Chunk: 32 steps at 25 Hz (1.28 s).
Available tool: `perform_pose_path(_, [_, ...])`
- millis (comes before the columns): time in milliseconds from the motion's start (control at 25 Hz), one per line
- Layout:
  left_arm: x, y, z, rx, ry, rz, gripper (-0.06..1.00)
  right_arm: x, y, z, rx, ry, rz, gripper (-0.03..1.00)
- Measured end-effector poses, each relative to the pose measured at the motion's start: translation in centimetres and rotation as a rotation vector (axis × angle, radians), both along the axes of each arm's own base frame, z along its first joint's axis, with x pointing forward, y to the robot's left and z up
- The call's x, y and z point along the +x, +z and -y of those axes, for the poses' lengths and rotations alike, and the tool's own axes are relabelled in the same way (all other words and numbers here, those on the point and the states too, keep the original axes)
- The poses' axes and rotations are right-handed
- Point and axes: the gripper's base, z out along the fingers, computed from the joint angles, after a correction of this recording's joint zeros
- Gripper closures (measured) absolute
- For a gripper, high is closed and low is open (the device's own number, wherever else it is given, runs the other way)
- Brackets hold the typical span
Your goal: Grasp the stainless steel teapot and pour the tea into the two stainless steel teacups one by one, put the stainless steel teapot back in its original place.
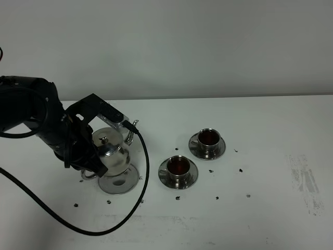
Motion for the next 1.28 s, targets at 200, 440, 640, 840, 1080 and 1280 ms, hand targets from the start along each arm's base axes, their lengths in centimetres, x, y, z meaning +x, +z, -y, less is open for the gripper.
perform_pose_path(200, [-0.5, -1.2, -0.1, -0.009, 0.01, -0.005, 0.73, 0.0, 0.0, 0.0, 0.0, 0.0, 0.0, 0.61])
perform_pose_path(440, [-0.7, -2.1, -0.1, -0.03, 0.025, 0.02, 0.73, 0.0, 0.0, 0.0, 0.0, 0.0, 0.0, 0.61])
perform_pose_path(640, [-0.5, -3.2, 0.1, -0.037, 0.035, 0.0, 0.73, 0.0, 0.0, 0.0, 0.0, 0.0, 0.0, 0.61])
perform_pose_path(840, [-0.4, -4.0, 0.1, -0.033, 0.036, -0.013, 0.73, 0.0, 0.0, 0.0, 0.0, 0.0, 0.0, 0.61])
perform_pose_path(1080, [-0.2, -4.3, 0.2, -0.034, 0.038, -0.005, 0.73, 0.0, 0.0, 0.0, 0.0, 0.0, 0.0, 0.61])
perform_pose_path(1280, [-0.1, -4.5, 0.2, -0.033, 0.038, -0.007, 0.73, 0.0, 0.0, 0.0, 0.0, 0.0, 0.0, 0.61])
